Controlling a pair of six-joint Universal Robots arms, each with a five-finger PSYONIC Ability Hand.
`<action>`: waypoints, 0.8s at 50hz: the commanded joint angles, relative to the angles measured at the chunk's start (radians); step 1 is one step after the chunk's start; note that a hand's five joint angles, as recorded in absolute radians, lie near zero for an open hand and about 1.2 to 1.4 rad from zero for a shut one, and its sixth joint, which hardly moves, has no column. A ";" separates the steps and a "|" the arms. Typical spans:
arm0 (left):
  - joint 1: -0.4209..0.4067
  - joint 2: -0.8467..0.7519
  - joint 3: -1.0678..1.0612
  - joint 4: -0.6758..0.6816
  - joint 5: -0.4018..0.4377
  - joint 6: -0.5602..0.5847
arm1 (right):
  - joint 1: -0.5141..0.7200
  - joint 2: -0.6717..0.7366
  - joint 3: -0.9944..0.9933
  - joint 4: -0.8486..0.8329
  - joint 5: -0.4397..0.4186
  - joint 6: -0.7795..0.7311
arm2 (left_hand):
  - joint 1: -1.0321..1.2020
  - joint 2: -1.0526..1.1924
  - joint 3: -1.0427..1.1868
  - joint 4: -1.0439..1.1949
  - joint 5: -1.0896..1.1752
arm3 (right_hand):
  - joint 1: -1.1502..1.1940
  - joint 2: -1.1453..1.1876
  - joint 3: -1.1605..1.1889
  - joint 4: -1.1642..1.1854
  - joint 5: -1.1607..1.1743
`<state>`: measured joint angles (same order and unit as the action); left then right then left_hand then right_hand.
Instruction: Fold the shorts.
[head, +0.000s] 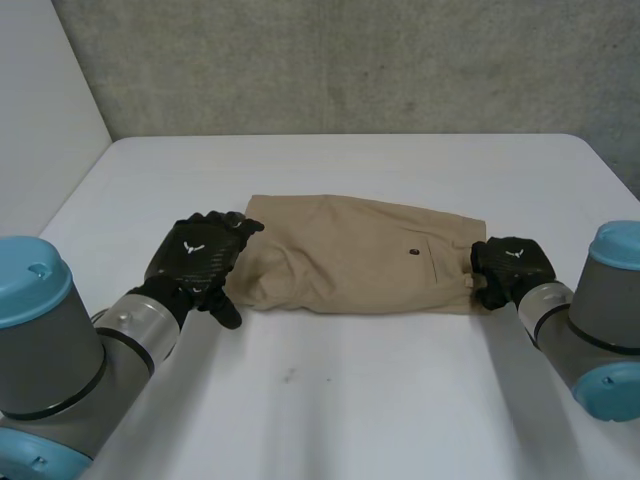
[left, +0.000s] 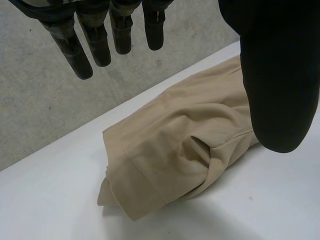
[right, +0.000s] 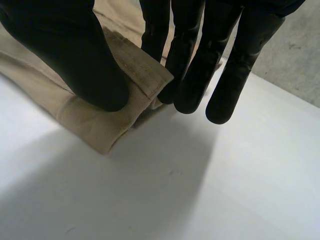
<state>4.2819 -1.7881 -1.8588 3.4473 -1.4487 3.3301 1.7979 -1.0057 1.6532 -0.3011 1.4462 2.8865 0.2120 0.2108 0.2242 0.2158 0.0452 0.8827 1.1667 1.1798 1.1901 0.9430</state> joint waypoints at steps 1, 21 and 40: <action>-0.001 0.015 -0.011 -0.002 -0.002 0.000 | -0.115 -0.117 0.016 0.057 -0.004 -0.004 | -0.022 -0.021 -0.034 -0.026 -0.030 | 0.514 0.230 0.217 0.206 0.279; 0.007 0.032 -0.019 -0.004 -0.004 0.002 | -0.102 -0.172 -0.200 0.215 -0.012 -0.233 | -0.028 -0.027 -0.040 -0.032 -0.036 | 0.514 0.230 0.217 0.206 0.279; 0.006 0.035 -0.005 -0.007 -0.002 0.005 | 0.429 0.108 -0.362 0.215 -0.274 -0.285 | -0.034 -0.032 -0.046 -0.038 -0.041 | 0.291 0.007 -0.006 -0.017 0.056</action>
<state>4.2901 -1.7535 -1.8750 3.4447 -1.4513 3.3326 2.1808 -0.9692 1.2905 -0.0911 1.2114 2.6429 0.2120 0.2089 0.2241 0.2113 0.0452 0.9698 1.1668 1.1798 1.1914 0.9933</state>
